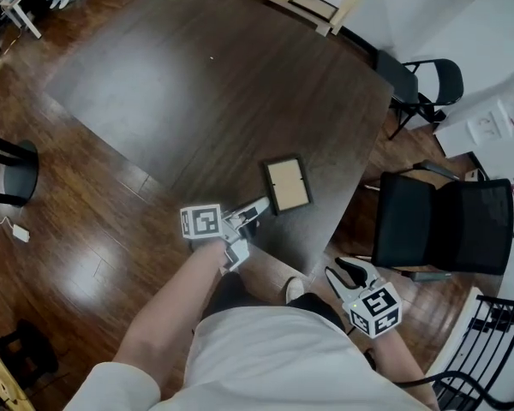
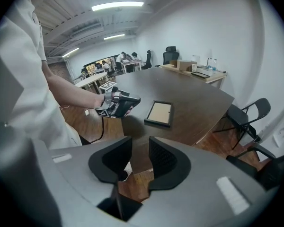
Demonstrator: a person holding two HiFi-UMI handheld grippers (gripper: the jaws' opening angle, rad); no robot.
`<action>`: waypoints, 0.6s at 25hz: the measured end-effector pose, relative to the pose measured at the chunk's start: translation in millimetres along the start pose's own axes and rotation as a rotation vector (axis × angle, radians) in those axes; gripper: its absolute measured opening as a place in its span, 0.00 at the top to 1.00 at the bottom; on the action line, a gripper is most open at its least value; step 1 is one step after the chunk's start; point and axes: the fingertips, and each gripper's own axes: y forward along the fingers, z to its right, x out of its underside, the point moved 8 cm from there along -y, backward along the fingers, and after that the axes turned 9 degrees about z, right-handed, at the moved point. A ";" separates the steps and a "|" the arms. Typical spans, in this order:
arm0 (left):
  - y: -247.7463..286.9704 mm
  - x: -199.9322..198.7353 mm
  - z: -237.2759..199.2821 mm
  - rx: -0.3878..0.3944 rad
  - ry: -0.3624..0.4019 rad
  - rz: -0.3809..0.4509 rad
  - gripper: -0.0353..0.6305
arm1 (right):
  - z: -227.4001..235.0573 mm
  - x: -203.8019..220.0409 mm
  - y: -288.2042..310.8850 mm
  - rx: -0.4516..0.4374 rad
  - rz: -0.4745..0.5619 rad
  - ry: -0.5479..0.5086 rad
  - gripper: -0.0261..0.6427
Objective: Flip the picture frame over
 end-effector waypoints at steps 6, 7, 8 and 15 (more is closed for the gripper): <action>-38.2 38.8 47.4 -0.051 0.181 0.024 0.92 | 16.6 19.9 -20.2 -0.069 0.093 -0.071 0.79; -46.0 52.0 57.3 -0.069 0.219 0.025 0.92 | 18.5 27.7 -27.0 -0.085 0.103 -0.090 0.79; -54.4 67.5 67.5 -0.093 0.260 0.029 0.92 | 20.1 36.6 -34.8 -0.102 0.111 -0.107 0.79; -101.9 225.5 133.4 -0.239 0.458 0.175 0.93 | 36.4 110.1 -95.0 -0.202 0.152 -0.158 0.79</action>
